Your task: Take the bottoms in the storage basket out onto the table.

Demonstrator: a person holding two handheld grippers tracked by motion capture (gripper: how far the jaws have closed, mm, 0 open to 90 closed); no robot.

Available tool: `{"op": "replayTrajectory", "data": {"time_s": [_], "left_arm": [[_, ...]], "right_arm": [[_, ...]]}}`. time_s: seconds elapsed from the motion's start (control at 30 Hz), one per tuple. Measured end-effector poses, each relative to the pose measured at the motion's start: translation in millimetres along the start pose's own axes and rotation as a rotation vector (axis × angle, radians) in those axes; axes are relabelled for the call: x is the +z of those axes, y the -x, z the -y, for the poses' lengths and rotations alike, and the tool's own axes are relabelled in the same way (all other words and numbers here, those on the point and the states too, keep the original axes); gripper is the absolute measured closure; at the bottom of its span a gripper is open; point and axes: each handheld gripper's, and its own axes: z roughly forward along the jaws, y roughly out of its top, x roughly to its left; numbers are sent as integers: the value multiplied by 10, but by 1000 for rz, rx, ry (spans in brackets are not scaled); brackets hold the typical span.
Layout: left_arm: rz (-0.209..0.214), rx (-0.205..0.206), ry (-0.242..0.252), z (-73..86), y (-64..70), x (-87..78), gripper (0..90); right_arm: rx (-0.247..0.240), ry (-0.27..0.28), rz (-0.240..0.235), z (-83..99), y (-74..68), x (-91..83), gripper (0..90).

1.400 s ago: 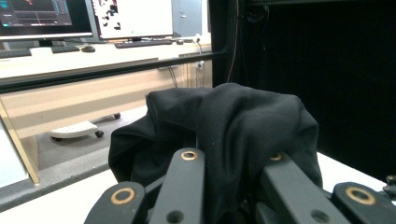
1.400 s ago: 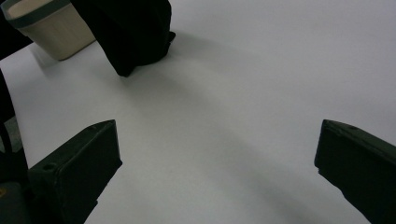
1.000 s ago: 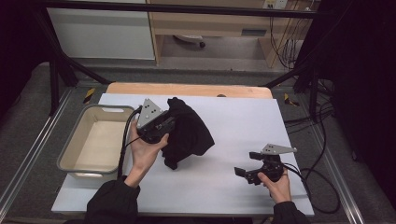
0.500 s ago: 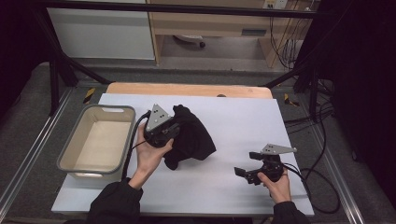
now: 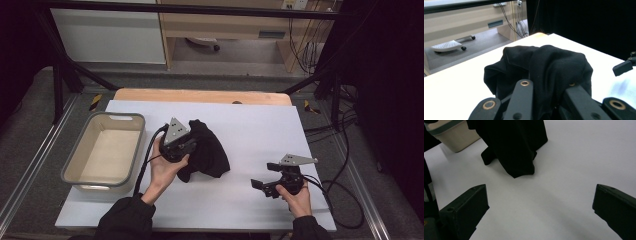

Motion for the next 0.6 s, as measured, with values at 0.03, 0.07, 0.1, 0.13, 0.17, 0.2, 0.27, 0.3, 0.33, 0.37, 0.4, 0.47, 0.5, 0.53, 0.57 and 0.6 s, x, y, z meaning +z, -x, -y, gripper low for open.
{"op": "replayTrajectory", "data": {"time_s": [0.03, 0.07, 0.1, 0.13, 0.17, 0.2, 0.27, 0.3, 0.33, 0.37, 0.4, 0.47, 0.5, 0.53, 0.57, 0.6], "left_arm": [[1, 0, -5, 10, 4, 7, 845], [4, 0, -9, 21, 7, 15, 844], [6, 2, -13, 32, 9, 21, 844], [8, 1, -18, 44, 12, 29, 844], [8, 4, -24, 55, 15, 38, 843], [11, 4, -32, 67, 18, 50, 842], [15, 8, -43, 88, 23, 68, 841], [19, 6, -49, 98, 27, 77, 840], [21, 9, -56, 106, 29, 85, 839], [23, 13, -63, 115, 31, 91, 838], [24, 12, -66, 124, 34, 97, 837], [27, 12, -73, 143, 34, 105, 835], [29, 9, -78, 154, 34, 111, 834], [31, 10, -84, 165, 35, 116, 833], [30, 14, -91, 176, 36, 122, 831], [31, 14, -95, 189, 40, 128, 829]], "right_arm": [[0, 0, 0, 0, 0, 0, 7], [-1, 0, 0, 0, 0, 0, 7], [1, -1, 0, 0, -1, 0, 7], [1, -1, 0, 0, -1, 0, 7], [-1, 0, 0, 0, 0, 0, 6], [0, 0, 0, 0, 0, -1, 6], [0, 0, 1, 0, 0, -1, 7], [0, 0, 1, 0, 0, 0, 6], [-1, 0, 0, 0, 0, -1, 7], [0, 0, 0, 0, 0, -1, 6], [0, 0, 1, 0, 0, -2, 7], [0, 0, 1, 0, -1, -2, 7], [1, 0, 0, 0, -2, -3, 6], [1, 0, 0, 0, -2, -4, 6], [1, 0, 0, 0, -1, -3, 7], [0, 0, 0, 0, -1, -2, 7]]}}
